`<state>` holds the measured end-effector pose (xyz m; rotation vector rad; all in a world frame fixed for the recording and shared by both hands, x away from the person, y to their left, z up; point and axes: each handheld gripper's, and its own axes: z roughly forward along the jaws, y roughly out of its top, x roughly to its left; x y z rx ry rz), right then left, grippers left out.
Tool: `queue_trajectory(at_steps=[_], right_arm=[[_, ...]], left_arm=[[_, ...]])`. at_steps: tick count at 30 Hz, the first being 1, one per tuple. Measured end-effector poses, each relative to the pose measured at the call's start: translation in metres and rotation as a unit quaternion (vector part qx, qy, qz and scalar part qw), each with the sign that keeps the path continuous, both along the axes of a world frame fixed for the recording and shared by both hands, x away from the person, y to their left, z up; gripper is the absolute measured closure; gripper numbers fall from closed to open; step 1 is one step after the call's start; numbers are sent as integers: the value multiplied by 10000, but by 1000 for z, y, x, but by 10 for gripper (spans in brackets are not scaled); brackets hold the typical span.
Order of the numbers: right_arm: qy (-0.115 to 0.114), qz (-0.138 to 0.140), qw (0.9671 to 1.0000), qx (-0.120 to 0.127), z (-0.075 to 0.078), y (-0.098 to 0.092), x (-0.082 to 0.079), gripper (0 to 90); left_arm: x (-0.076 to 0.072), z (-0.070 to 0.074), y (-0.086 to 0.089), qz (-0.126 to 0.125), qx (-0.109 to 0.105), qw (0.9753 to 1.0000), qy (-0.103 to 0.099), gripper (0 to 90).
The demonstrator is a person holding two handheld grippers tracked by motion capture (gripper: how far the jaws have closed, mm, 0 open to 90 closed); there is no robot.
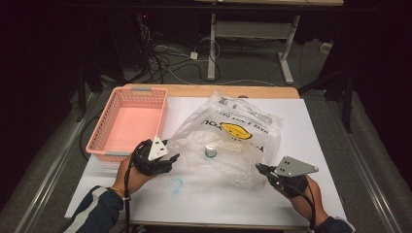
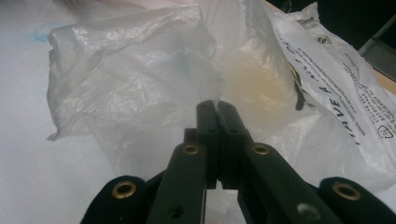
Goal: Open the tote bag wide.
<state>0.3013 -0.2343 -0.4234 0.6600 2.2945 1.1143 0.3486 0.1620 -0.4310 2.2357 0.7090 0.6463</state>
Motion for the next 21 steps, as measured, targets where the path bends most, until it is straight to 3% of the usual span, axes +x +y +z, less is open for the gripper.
queue_trajectory(at_steps=[5,7,10,13,16,21], right_arm=[[-14,-73,10000,41,1,-3,1,900],[-29,-96,9999,60,2,-4,2,900],[-52,-134,9998,103,3,-6,3,900],[-74,-164,9997,133,5,-7,5,900],[-150,-203,9995,190,9,-9,8,900],[-357,-193,9987,302,21,-10,9,900]], left_arm=[[11,-4,-17,122,111,9999,27,314],[16,-6,-22,78,117,9999,98,382],[19,-8,-24,-8,167,9997,188,641],[19,-7,-21,-111,96,9996,257,806],[19,-3,-18,-170,9,9996,207,858],[14,9,-11,-194,-67,9998,66,867]])
